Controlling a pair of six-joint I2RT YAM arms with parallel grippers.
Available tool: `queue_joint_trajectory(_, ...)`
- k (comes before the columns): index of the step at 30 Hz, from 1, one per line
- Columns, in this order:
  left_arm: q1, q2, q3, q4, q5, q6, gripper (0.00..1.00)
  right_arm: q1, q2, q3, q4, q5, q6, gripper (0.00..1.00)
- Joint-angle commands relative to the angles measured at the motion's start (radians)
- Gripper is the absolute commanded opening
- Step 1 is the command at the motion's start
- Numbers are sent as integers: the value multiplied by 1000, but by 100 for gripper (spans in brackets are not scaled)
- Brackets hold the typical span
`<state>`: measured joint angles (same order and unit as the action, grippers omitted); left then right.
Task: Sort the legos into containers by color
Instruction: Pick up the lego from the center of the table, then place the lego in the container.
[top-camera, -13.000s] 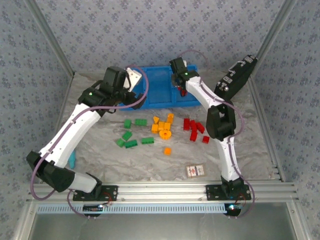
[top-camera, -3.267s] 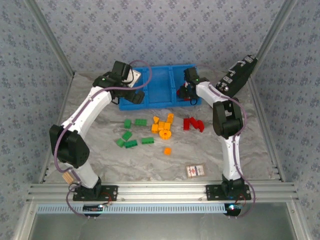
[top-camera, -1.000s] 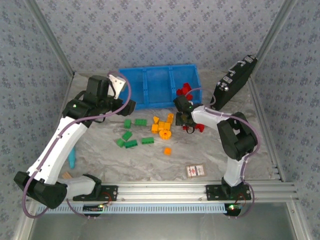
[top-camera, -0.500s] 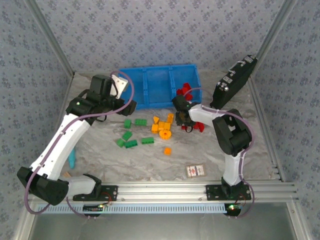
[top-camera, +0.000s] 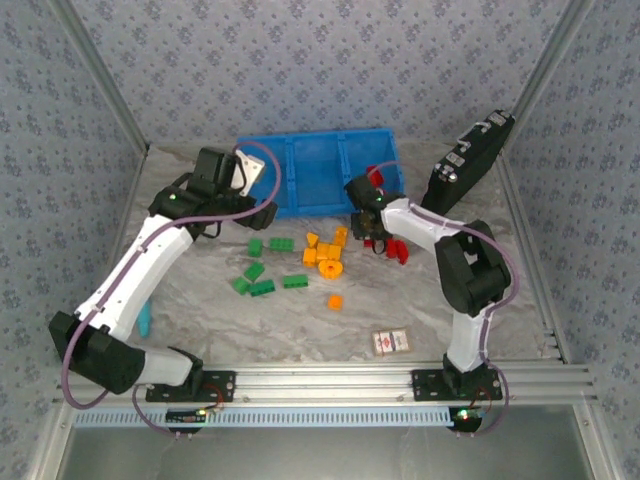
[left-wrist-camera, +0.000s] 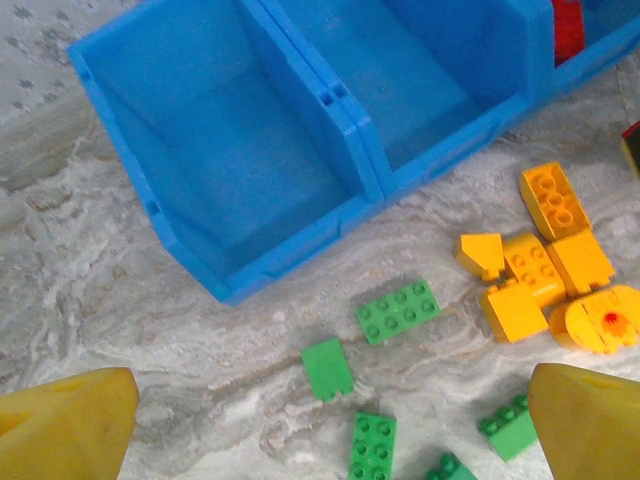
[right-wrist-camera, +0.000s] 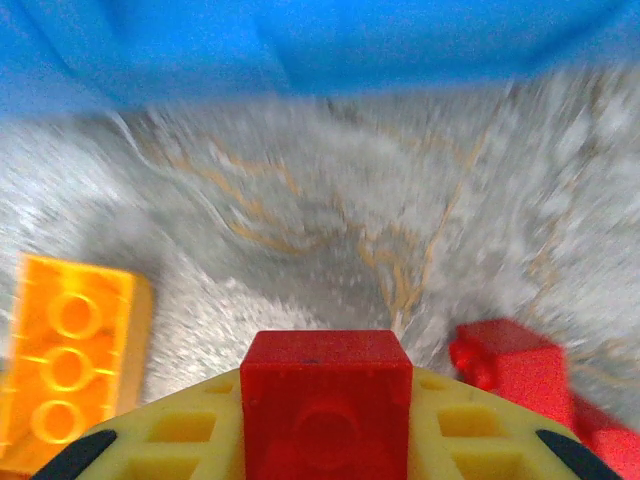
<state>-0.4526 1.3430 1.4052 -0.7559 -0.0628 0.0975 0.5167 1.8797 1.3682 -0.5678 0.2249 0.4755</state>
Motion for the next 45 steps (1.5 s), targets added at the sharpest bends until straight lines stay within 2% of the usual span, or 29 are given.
queue_joint_trajectory(1, 0, -31, 7, 122, -28, 26, 100, -27, -52, 97, -29, 26, -61, 24)
queue_joint_trajectory(11, 3, 21, 23, 177, -19, 68, 100, -112, 138, 343, 1, 24, -109, 25)
queue_joint_trajectory(17, 14, 55, 18, 182, -21, 87, 100, -165, 313, 536, -22, -23, -111, 26)
queue_joint_trajectory(23, 30, 95, 31, 185, -26, 96, 100, -197, 405, 646, -29, -54, -119, 29)
queue_joint_trajectory(34, 32, 139, 54, 176, -18, 82, 100, -197, 382, 621, -28, -90, -138, 41)
queue_joint_trajectory(40, 32, 110, 23, 157, -18, 58, 100, -195, 317, 542, -21, -85, -139, 52)
queue_joint_trajectory(45, 31, 38, -14, 149, -15, 36, 100, -186, 211, 422, 15, -84, -147, 53)
